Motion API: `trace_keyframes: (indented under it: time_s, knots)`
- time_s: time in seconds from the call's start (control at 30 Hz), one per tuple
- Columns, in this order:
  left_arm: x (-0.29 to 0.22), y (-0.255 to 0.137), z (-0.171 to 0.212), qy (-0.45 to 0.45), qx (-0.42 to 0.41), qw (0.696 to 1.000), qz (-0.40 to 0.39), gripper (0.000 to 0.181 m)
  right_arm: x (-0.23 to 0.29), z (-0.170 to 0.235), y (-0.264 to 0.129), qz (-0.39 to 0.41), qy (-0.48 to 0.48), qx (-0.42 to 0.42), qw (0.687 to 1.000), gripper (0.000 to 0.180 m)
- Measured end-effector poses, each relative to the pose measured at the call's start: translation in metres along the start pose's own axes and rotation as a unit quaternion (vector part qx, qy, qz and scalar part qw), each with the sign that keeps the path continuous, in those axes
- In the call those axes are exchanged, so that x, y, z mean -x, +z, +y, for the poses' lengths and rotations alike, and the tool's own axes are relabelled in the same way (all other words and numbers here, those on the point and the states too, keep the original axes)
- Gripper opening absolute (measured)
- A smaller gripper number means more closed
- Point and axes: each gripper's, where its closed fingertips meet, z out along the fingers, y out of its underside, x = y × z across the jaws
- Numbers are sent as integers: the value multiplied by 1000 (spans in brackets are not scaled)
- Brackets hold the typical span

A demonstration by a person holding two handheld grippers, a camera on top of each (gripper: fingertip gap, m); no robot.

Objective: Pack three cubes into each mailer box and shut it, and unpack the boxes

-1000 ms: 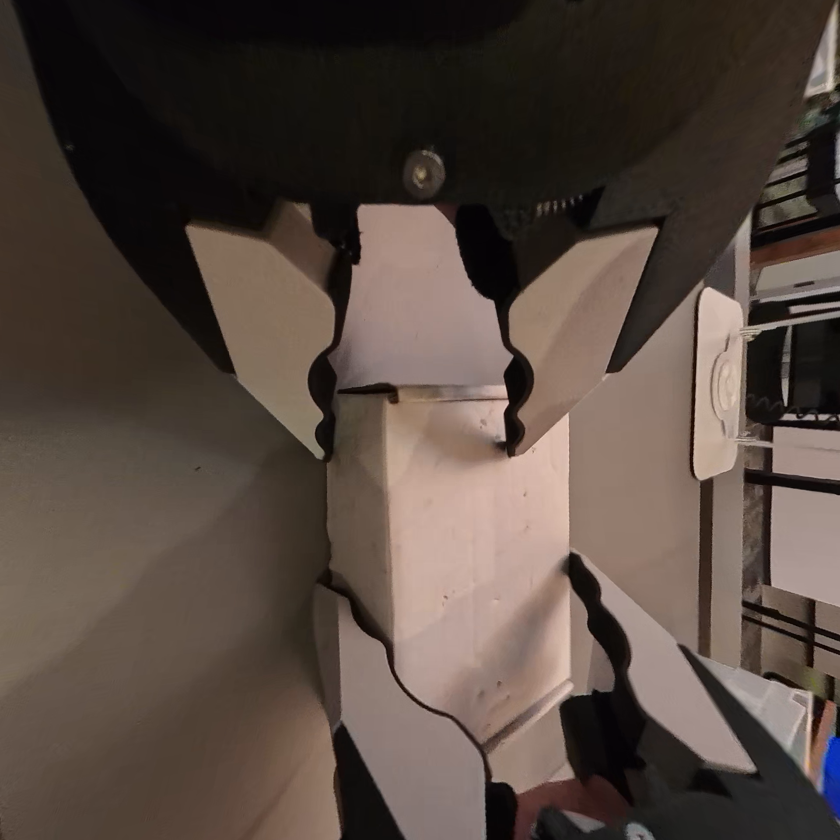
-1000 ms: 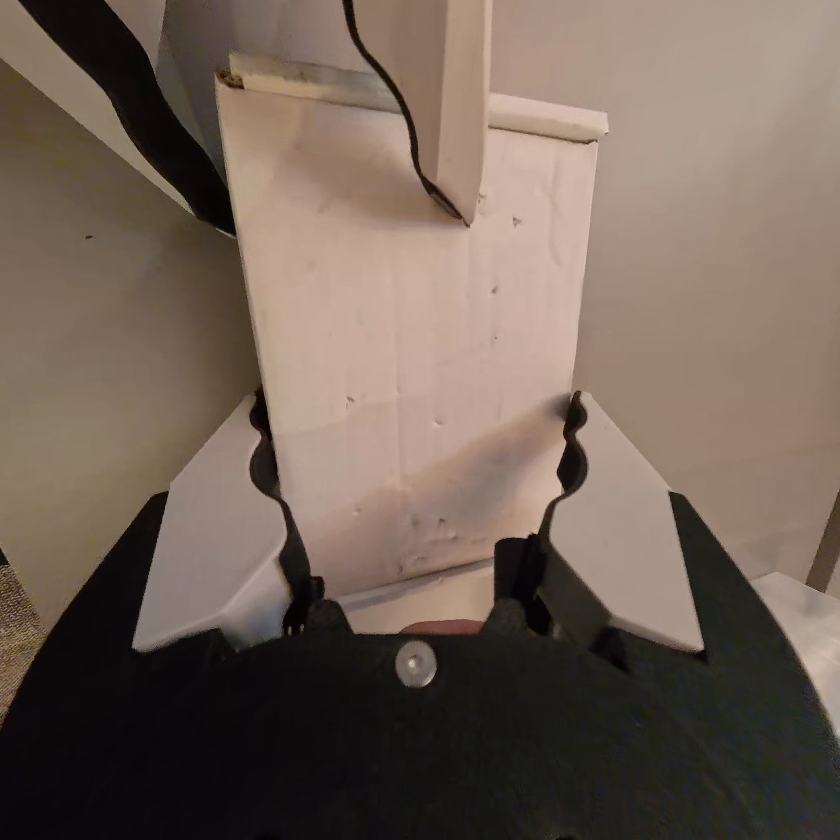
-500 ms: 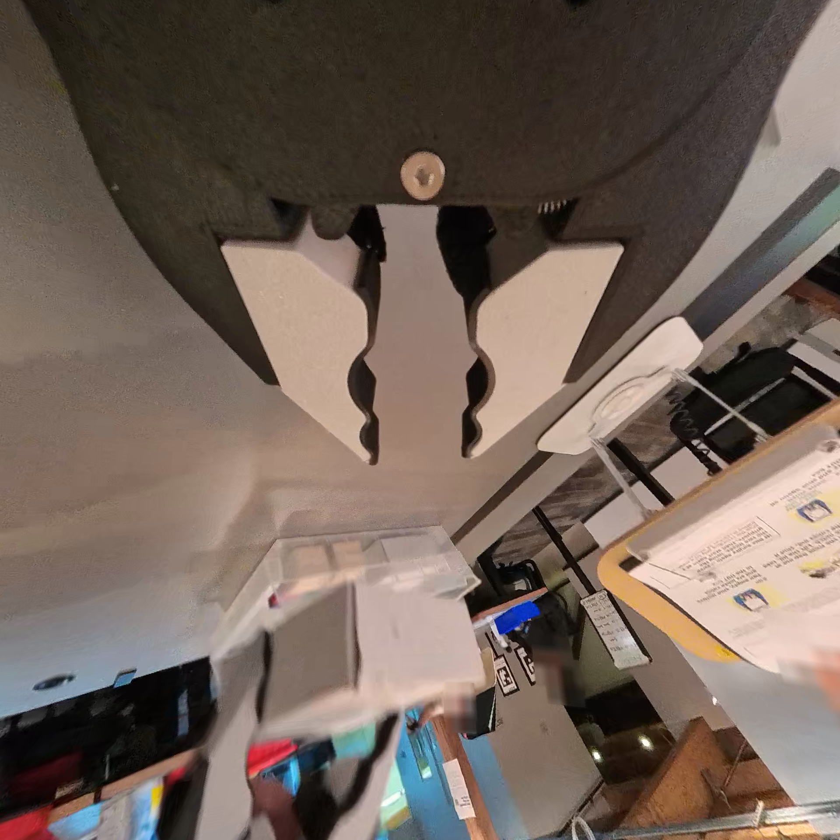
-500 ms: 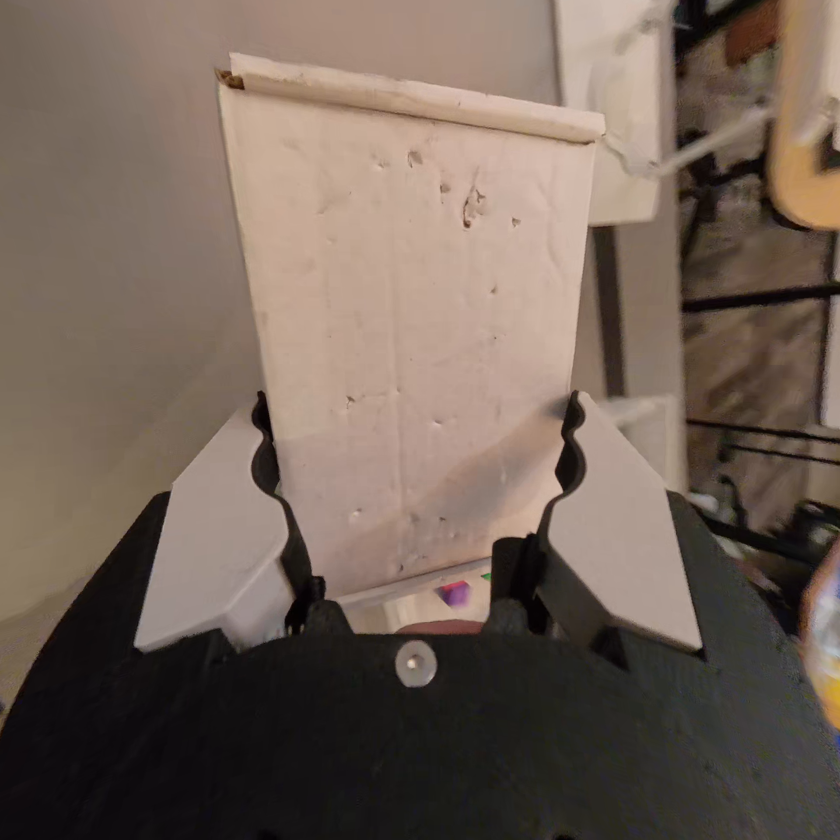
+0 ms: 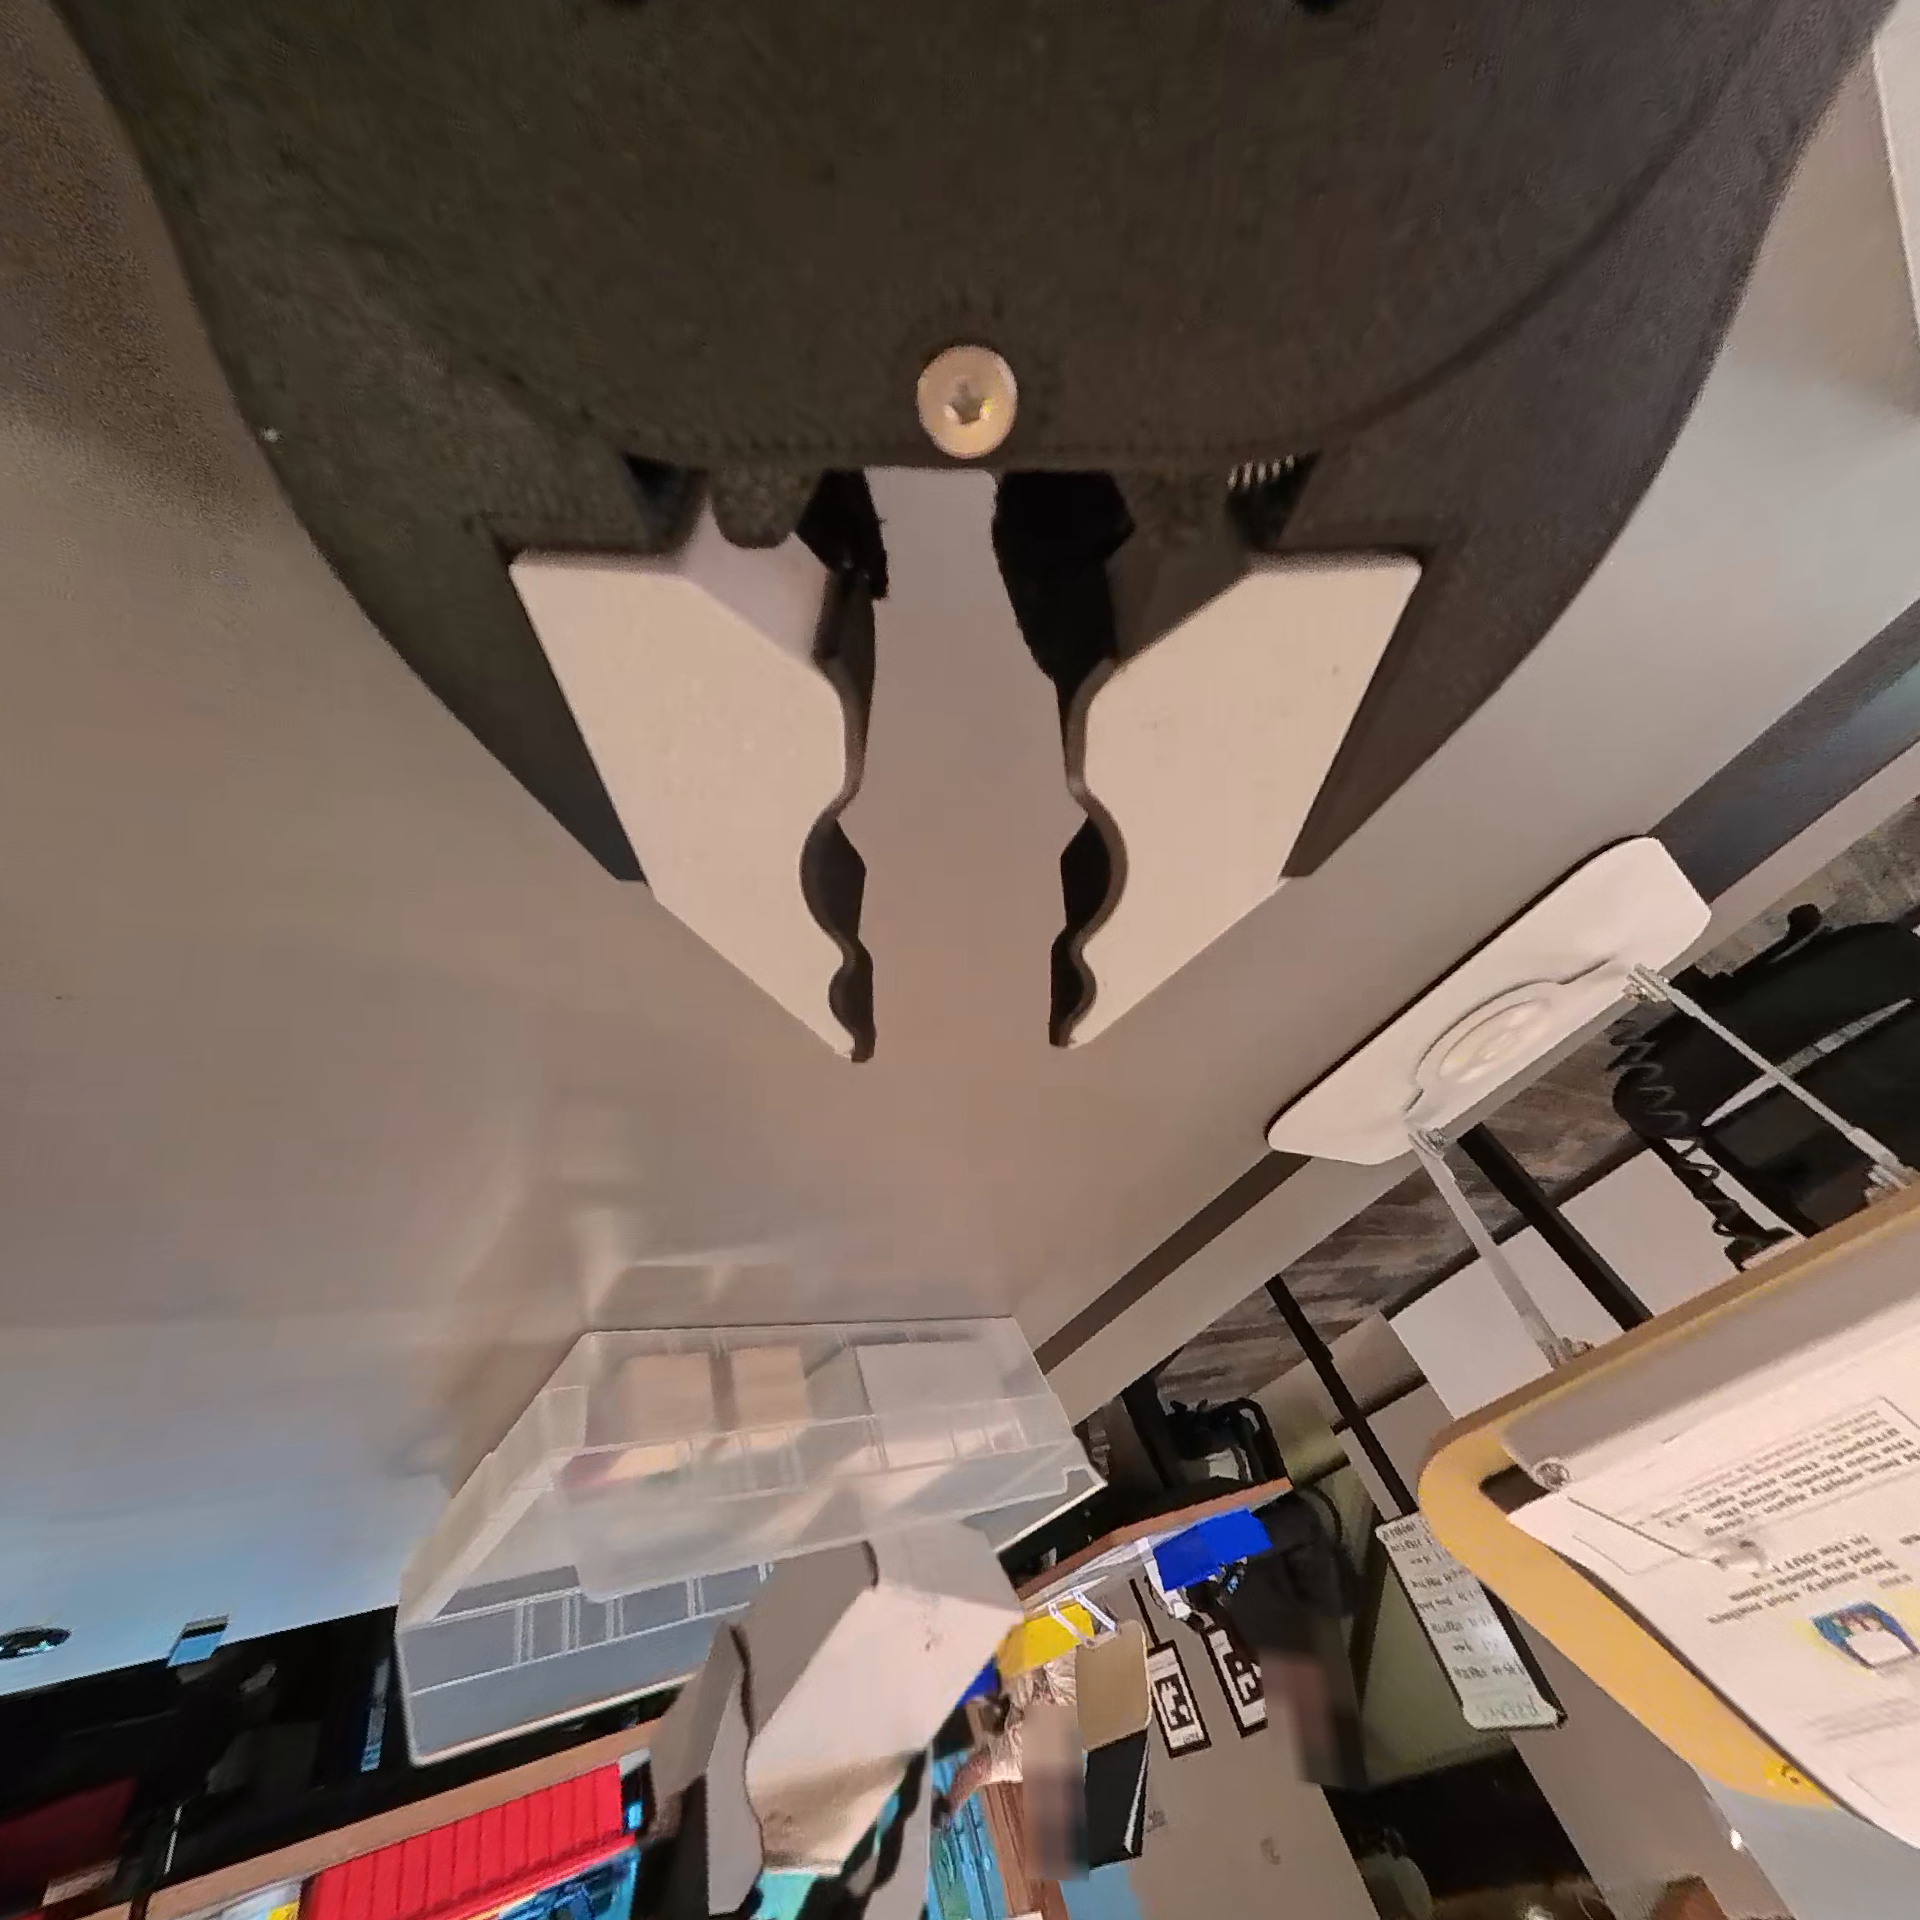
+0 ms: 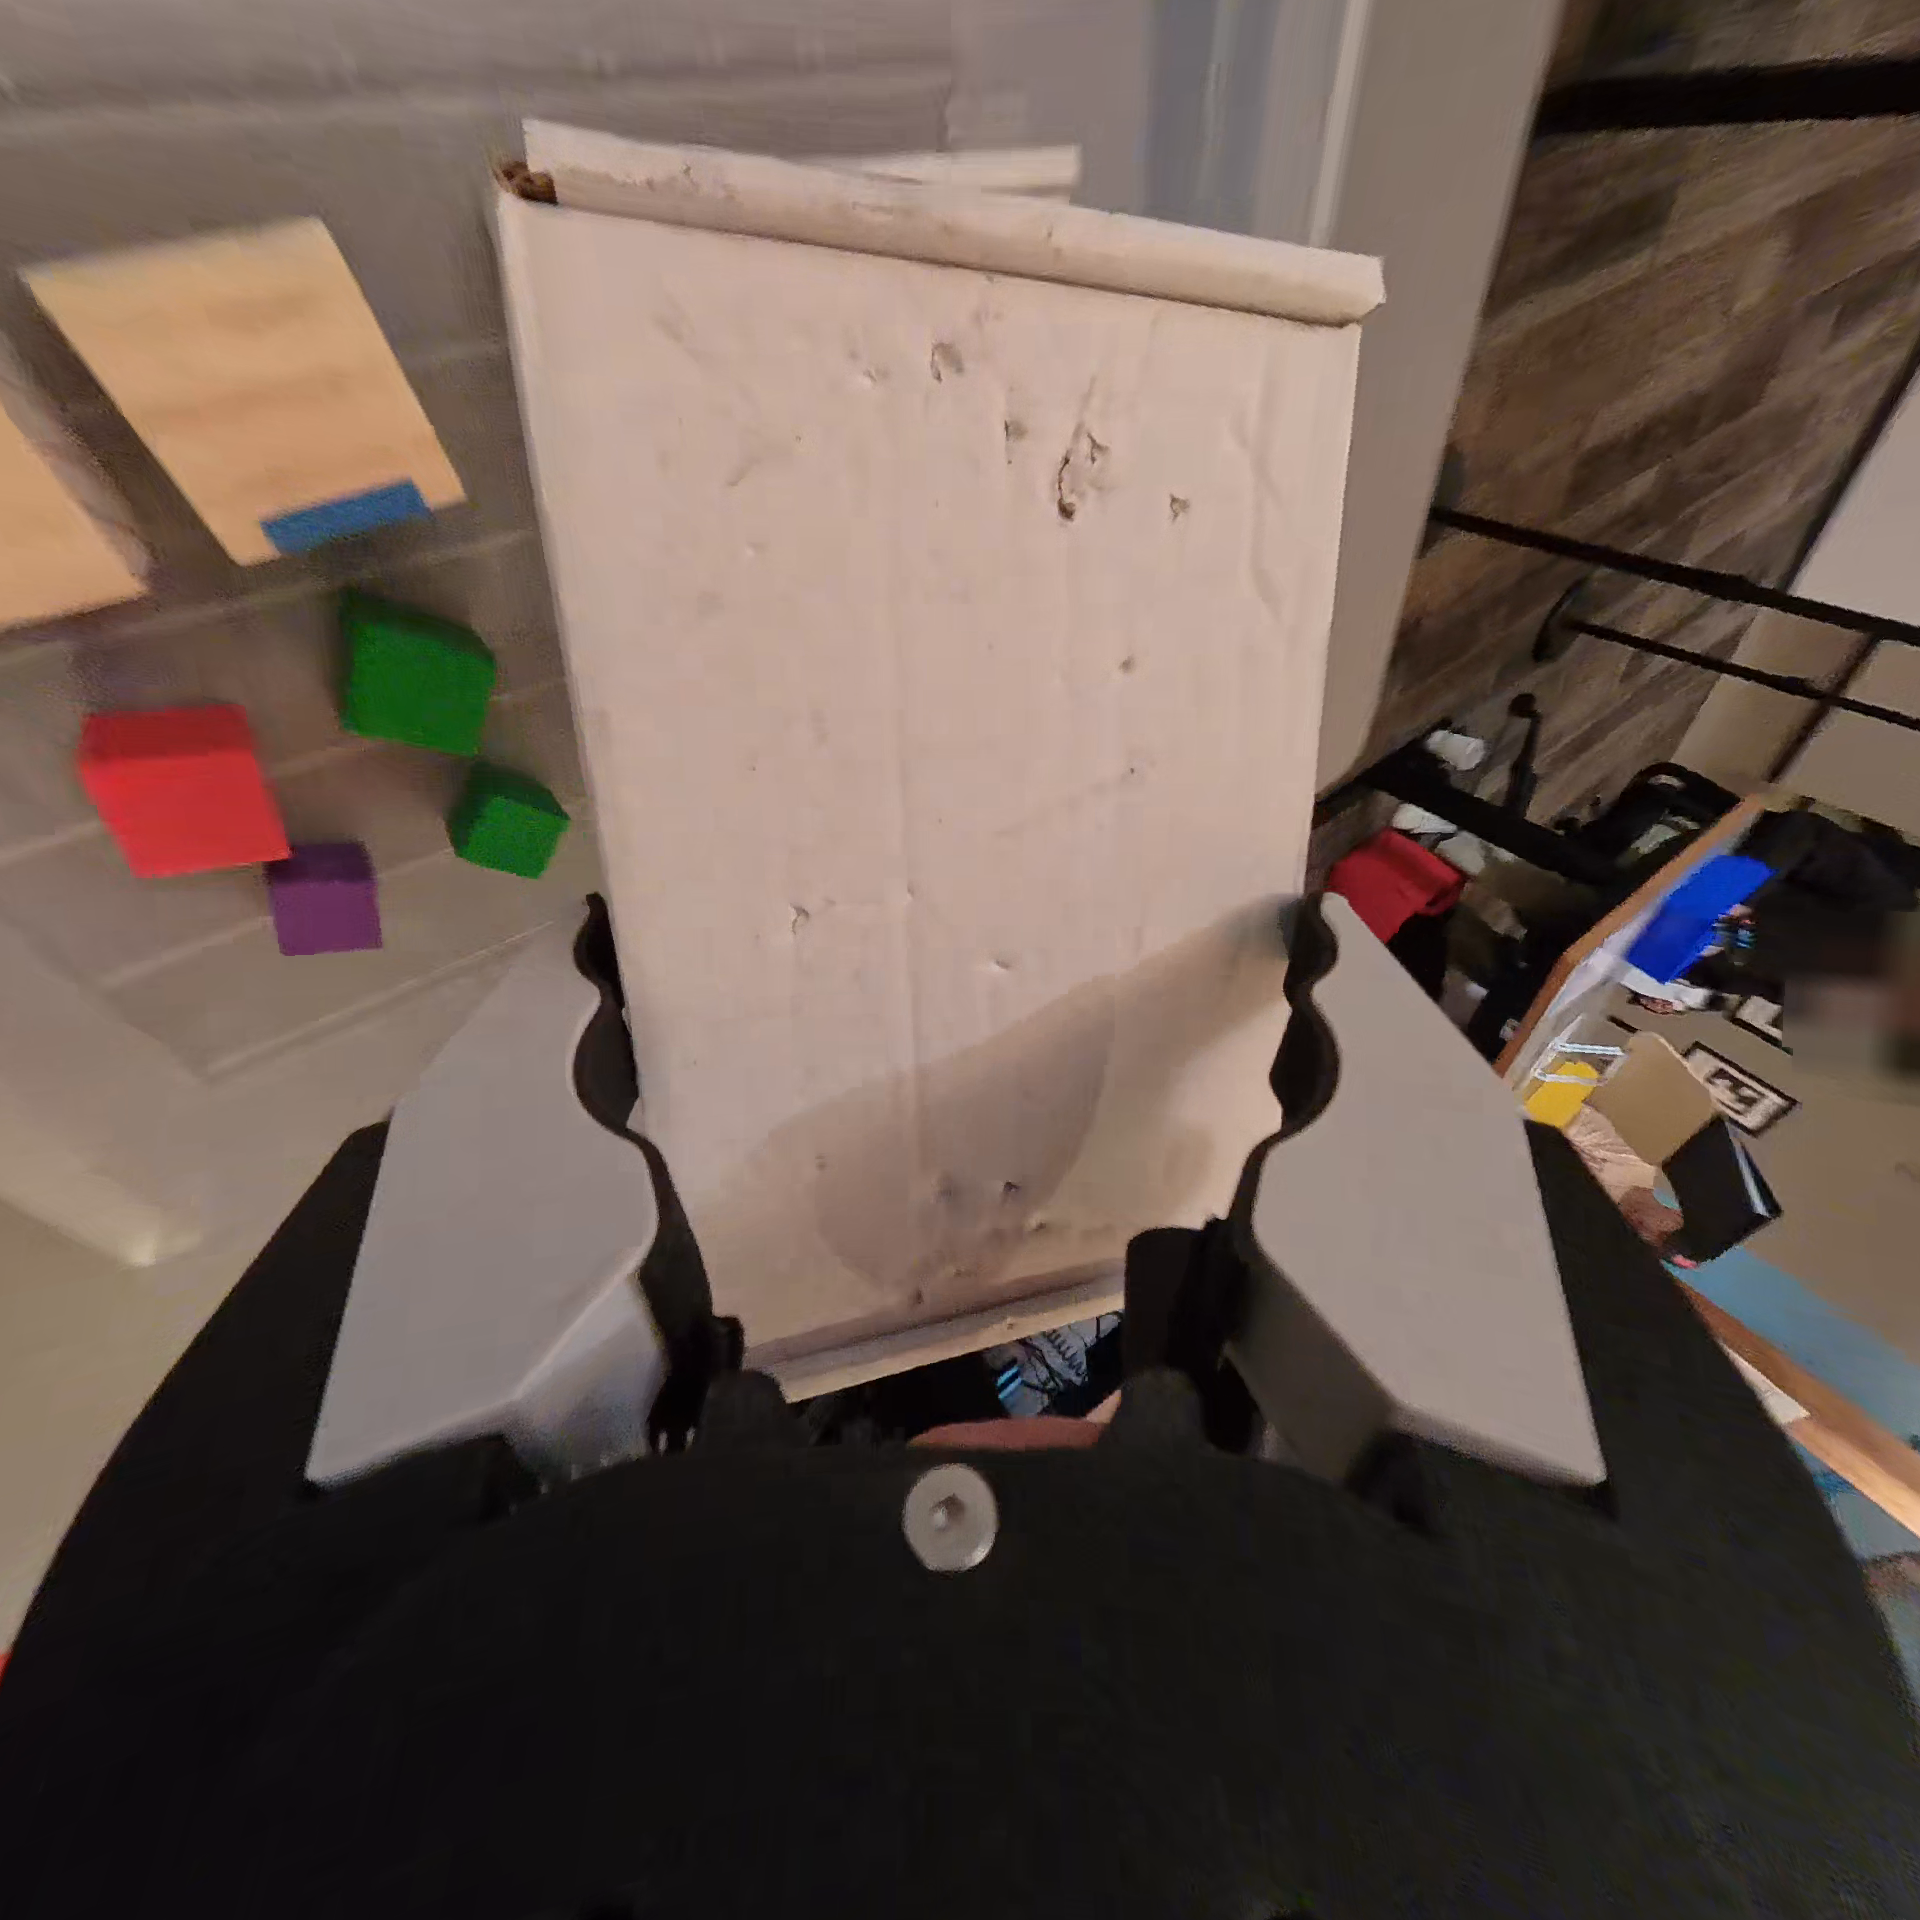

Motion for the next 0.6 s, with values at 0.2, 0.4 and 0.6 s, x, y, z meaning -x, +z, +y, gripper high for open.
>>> trace_keyframes:
  time_s: [0.2,0.4,0.6]
  knots:
    - [0,2,5,9,10,1000,5,33,0,-26,38,-73,-18,-53,996,125]
    - [-2,2,6,10,11,1000,12,36,3,-22,64,-103,-32,-17,994,140]
    - [-2,2,6,12,11,1000,12,40,-16,-14,26,-41,32,-18,999,145]
